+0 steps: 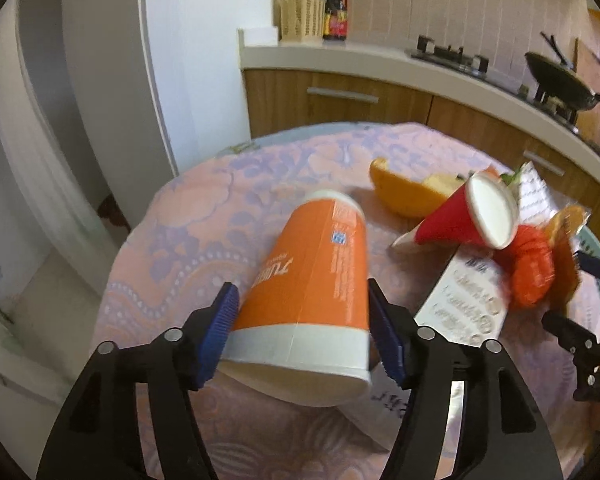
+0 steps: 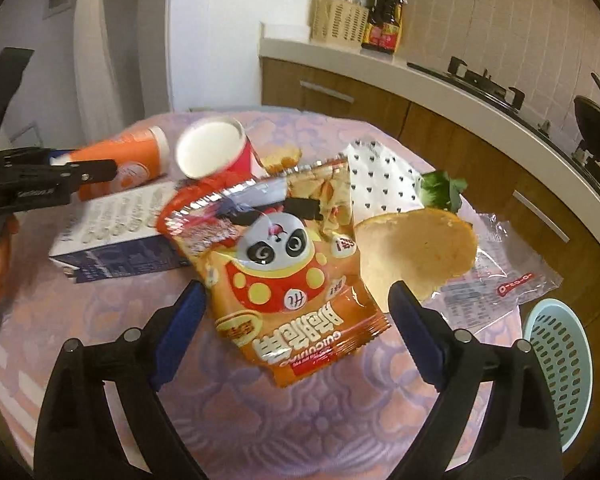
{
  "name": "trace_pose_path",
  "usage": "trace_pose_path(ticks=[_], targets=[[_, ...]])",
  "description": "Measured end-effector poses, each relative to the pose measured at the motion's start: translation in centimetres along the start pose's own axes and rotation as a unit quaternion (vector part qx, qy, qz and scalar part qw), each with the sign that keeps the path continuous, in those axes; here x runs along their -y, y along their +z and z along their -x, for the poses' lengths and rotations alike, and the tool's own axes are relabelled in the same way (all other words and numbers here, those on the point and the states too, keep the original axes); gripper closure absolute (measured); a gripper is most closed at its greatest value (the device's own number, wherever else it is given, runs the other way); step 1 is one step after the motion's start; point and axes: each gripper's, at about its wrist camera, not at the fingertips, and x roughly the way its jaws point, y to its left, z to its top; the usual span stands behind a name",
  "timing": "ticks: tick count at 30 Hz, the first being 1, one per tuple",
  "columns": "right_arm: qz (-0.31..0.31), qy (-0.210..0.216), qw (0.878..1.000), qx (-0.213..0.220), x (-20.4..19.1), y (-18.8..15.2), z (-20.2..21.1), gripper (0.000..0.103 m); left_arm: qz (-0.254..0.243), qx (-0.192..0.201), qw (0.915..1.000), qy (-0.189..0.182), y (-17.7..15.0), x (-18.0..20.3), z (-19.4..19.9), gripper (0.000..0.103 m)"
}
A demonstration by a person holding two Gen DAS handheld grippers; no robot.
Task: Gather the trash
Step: 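Grasp the orange paper cup with left tool while right tool grasps the panda snack bag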
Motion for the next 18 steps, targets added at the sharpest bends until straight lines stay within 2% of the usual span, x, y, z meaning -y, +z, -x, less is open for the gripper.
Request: trace_pose_path(ticks=[4, 5, 6, 8, 9, 11, 16, 18], targets=[[-0.012, -0.015, 1.0, -0.001, 0.6, 0.2, -0.5, 0.015, 0.007, 0.004, 1.0, 0.0, -0.2, -0.2, -0.1, 0.042], [-0.017, -0.011, 1.0, 0.0, 0.9, 0.4, -0.7, 0.02, 0.008, 0.004, 1.0, 0.001, -0.2, -0.1, -0.1, 0.044], [-0.023, -0.002, 1.0, -0.001, 1.2, 0.4, -0.7, 0.043, 0.007, 0.007, 0.9999, 0.005, -0.2, -0.1, 0.1, 0.045], [-0.036, 0.028, 0.999, -0.007, 1.9, 0.2, -0.7, 0.073, 0.004, 0.015, 0.9997, 0.017, -0.2, 0.1, 0.5, 0.049], [-0.042, 0.033, 0.999, 0.007, 2.2, 0.1, -0.1, 0.083, 0.006, 0.018, 0.9996, 0.022, -0.1, 0.1, 1.0, 0.051], [-0.047, 0.037, 0.998, 0.035, 2.5, -0.1, 1.3, 0.094, 0.017, 0.027, 0.9992, 0.026, 0.0, -0.3, 1.8, 0.056], [-0.075, 0.09, 0.991, 0.068, 3.5, -0.7, 4.0, 0.098, 0.041, 0.061, 0.9973, 0.008, 0.3, -1.2, 5.0, 0.06], [-0.08, 0.096, 0.989, 0.075, 3.7, -0.9, 4.8, 0.098, 0.045, 0.074, 0.9962, 0.004, 0.3, -1.0, 6.4, 0.06]])
